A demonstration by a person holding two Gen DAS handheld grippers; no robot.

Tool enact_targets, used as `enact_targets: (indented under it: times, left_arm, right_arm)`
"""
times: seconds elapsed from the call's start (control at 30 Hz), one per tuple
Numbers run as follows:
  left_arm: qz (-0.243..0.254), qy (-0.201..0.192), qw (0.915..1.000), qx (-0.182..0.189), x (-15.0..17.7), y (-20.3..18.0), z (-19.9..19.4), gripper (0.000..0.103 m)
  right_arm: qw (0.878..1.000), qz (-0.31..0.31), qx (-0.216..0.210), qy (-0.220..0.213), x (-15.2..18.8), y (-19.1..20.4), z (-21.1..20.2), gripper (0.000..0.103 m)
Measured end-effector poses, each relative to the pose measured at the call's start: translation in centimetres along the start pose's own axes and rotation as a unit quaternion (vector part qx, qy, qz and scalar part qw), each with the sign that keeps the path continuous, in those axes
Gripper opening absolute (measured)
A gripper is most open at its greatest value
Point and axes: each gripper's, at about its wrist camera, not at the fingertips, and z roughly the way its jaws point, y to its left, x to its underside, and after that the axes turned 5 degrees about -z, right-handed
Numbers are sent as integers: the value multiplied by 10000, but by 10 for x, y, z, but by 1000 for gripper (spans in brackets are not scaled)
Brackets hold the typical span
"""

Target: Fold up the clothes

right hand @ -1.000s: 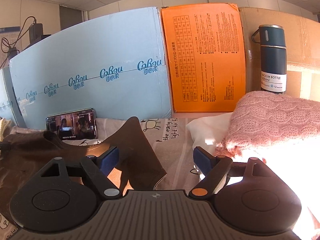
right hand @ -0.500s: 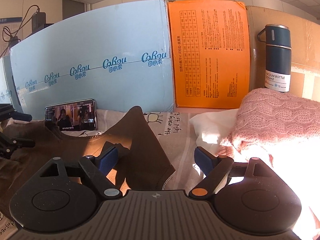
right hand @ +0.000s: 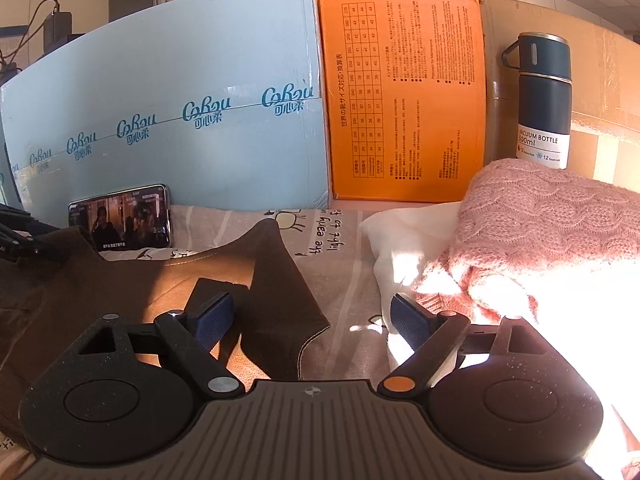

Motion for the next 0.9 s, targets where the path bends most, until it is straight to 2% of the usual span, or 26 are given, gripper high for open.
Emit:
enact_targets:
  times: [0.07,0.13,0.2,0.3,0.4,0.57,0.6,0.73,0.9]
  left_arm:
    - [152,-171,9993,-308,5,0,-13,69]
    - [500,-215,9950,-838,14,-1,-22,70]
    - [518,-196,9910,-1220,23,3,-28,70]
    - [21,-357,9890,-1433,35,18,-41,70]
    - [-197,-126,9830,-1823,46,26,-27,72]
    - [-326,-338,9792,-1976,45,19,-44,73]
    - [-500,-421,9782,-1971,47,19,-55,74]
    - [-1426,-754,9705,-1792,62,20,-103,93]
    - [-2339,-656,9607,-1346,96,16,-132,93]
  right_arm:
    - [10000,10,9,38,0,-1,1,87]
    - [10000,-25,35,60,1,1,2,87]
    - [9999,-54,57,73,1,2,2,87]
    - [9999,-58,67,83,1,3,3,87]
    - [9999,-17,83,78,0,3,1,87]
    - [9991,182,389,-39,-7,9,-22,87]
    - [9985,299,460,-53,-7,9,-30,87]
    - [9925,1080,539,-169,1,4,-74,92]
    - [9760,2169,162,-103,21,-6,-123,101]
